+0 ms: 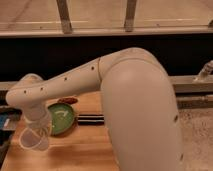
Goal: Pick up the ceramic cup
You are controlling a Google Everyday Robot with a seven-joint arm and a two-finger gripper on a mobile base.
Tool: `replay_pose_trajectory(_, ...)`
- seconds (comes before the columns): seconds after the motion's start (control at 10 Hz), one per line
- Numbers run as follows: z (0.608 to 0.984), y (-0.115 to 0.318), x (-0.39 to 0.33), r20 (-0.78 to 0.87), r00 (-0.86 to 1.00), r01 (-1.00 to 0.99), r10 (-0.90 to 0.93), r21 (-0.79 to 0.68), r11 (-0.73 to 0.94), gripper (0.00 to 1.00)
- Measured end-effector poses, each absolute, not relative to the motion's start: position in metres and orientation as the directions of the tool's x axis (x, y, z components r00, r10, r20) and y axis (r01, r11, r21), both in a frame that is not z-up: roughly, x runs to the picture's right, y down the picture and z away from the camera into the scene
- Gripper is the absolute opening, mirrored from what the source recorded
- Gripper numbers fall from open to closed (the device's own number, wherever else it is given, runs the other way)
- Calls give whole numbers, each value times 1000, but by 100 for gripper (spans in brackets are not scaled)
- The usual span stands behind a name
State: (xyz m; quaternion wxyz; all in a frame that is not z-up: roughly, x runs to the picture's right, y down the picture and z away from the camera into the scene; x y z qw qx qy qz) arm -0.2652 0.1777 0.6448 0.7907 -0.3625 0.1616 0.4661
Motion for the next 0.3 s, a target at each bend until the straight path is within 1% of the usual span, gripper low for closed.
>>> replay_pose_trajectory(0.2,647,133,-245,-553,481,-870,680,-397,292,0)
replay_pose_trajectory(0.3,649,126,-241,-548,472,-874,690,-391,288,0)
